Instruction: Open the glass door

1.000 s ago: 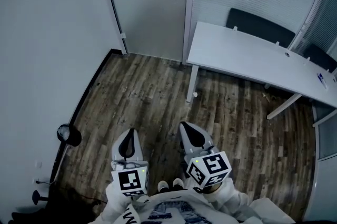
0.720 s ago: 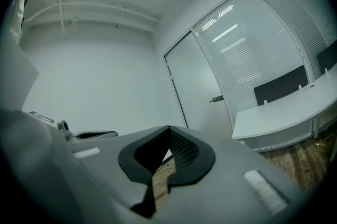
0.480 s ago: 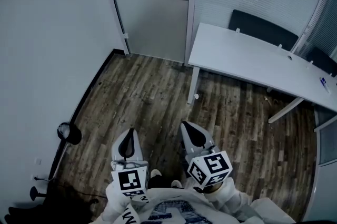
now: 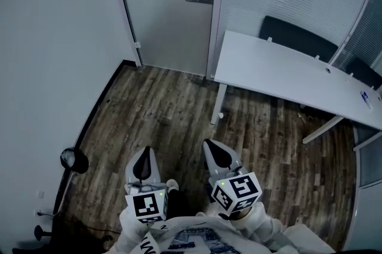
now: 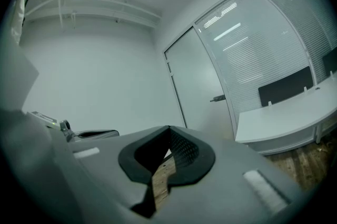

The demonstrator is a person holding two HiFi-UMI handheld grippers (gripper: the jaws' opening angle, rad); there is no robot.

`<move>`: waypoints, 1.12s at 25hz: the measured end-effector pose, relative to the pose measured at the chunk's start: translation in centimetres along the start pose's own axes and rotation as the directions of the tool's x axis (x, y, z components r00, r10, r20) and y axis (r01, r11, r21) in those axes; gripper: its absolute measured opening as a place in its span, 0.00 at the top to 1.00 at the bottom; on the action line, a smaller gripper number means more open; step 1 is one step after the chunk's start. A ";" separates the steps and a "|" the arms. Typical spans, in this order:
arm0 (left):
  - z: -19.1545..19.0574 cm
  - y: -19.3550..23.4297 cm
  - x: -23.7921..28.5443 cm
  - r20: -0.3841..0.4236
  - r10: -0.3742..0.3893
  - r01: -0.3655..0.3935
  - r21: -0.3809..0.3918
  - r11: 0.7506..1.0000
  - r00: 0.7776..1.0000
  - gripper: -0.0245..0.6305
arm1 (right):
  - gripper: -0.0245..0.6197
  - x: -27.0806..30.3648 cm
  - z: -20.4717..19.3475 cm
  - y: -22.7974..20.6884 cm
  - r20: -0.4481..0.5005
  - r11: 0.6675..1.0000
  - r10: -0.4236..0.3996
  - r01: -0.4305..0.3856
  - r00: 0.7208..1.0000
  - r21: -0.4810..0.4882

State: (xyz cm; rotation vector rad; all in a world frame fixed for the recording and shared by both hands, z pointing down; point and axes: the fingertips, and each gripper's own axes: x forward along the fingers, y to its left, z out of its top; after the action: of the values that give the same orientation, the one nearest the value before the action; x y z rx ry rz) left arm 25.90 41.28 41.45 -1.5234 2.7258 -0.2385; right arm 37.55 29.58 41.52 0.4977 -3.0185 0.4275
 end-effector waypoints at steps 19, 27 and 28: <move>-1.4 16.6 12.6 0.014 0.035 -0.035 -0.054 0.998 0.999 0.96 | 0.96 20.6 1.1 5.5 -0.053 0.998 0.036 -0.039 0.998 -0.048; -1.8 20.6 16.1 0.014 0.026 -0.025 -0.062 0.998 1.000 0.96 | 0.96 25.4 1.3 6.0 -0.042 0.998 0.014 -0.016 0.999 -0.055; -1.8 20.6 16.4 0.014 0.022 -0.021 -0.062 0.998 1.000 0.96 | 0.96 25.6 1.3 5.8 -0.045 0.998 0.009 -0.012 0.999 -0.054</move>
State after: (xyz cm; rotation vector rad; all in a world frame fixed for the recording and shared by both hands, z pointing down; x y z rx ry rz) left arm -0.30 38.23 41.51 -1.5035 2.7615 -0.1427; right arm 11.40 26.61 41.21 0.4628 -2.9819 0.3509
